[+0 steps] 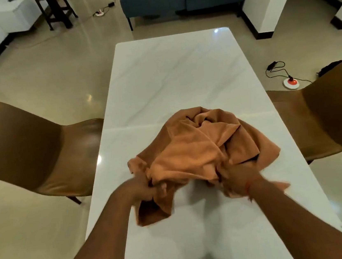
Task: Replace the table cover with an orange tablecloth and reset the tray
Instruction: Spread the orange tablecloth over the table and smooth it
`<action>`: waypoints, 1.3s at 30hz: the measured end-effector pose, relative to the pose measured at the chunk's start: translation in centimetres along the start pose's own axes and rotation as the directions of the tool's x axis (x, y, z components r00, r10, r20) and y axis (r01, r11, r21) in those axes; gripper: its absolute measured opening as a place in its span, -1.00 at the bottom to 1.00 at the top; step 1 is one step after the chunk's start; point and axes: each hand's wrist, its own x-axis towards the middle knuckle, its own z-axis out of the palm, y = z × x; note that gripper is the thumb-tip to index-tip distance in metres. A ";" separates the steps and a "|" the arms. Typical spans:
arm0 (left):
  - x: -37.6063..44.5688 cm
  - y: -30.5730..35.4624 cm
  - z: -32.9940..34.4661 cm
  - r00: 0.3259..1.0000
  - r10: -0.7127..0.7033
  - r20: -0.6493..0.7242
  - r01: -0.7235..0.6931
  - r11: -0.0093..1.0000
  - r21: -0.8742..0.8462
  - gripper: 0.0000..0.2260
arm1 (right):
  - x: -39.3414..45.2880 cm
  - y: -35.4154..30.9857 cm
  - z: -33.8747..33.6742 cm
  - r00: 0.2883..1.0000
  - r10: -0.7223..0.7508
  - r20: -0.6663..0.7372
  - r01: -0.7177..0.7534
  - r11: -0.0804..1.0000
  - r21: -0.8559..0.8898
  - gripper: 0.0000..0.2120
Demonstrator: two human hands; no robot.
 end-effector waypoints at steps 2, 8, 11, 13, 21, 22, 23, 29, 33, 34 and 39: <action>0.1 -1.4 1.6 0.981 -0.114 0.154 0.105 0.992 0.068 -0.25 | -0.3 0.4 4.2 0.998 -0.068 0.009 0.068 0.997 -0.023 -0.40; 1.2 -3.1 2.9 0.940 -0.220 0.261 0.189 0.972 0.141 -0.30 | -5.8 0.1 1.5 0.910 -0.055 0.411 0.025 0.997 0.077 -0.67; 0.8 -2.0 1.4 0.911 -0.249 0.327 0.192 0.961 0.197 -0.25 | -6.8 0.0 -1.2 0.749 0.002 0.663 0.087 0.991 -0.101 -0.63; 0.7 -0.6 0.0 0.900 -0.252 0.356 0.164 0.952 0.259 -0.38 | -6.9 0.3 -3.6 0.758 0.021 0.652 -0.063 0.997 0.042 -0.68; 1.7 6.4 0.6 0.888 0.284 -0.361 -0.341 0.935 -0.103 -0.41 | 0.4 1.6 -6.4 0.868 0.361 -0.343 -0.036 0.732 0.680 -0.46; 1.4 7.5 1.9 0.910 0.313 -0.272 -0.357 0.925 -0.128 -0.34 | 1.2 1.4 -5.8 0.878 0.392 -0.273 -0.089 0.696 0.713 -0.43; 1.6 7.9 3.5 0.933 0.320 -0.162 -0.335 0.939 -0.074 -0.32 | 2.0 1.1 -5.1 0.887 0.408 -0.218 -0.126 0.666 0.735 -0.44; 1.3 7.3 12.4 0.905 0.269 0.330 -0.373 0.874 0.311 -0.57 | 2.9 1.2 -1.9 0.892 0.428 -0.146 -0.013 0.346 0.938 -0.92; 0.2 8.8 8.0 0.859 0.053 0.510 -0.227 0.931 0.285 -0.27 | 1.1 0.6 -4.0 0.888 0.290 -0.357 0.297 0.233 0.926 -0.69; -0.3 9.5 5.8 0.832 0.109 0.544 -0.198 0.974 0.107 -0.30 | 0.1 0.1 -4.8 0.876 0.220 -0.428 0.374 0.251 0.893 -0.67; -1.9 11.1 -4.4 0.846 0.201 -0.494 -0.526 0.164 -0.834 -0.74 | -5.9 -1.2 -9.7 0.570 -0.630 -0.527 0.808 0.545 0.223 -0.75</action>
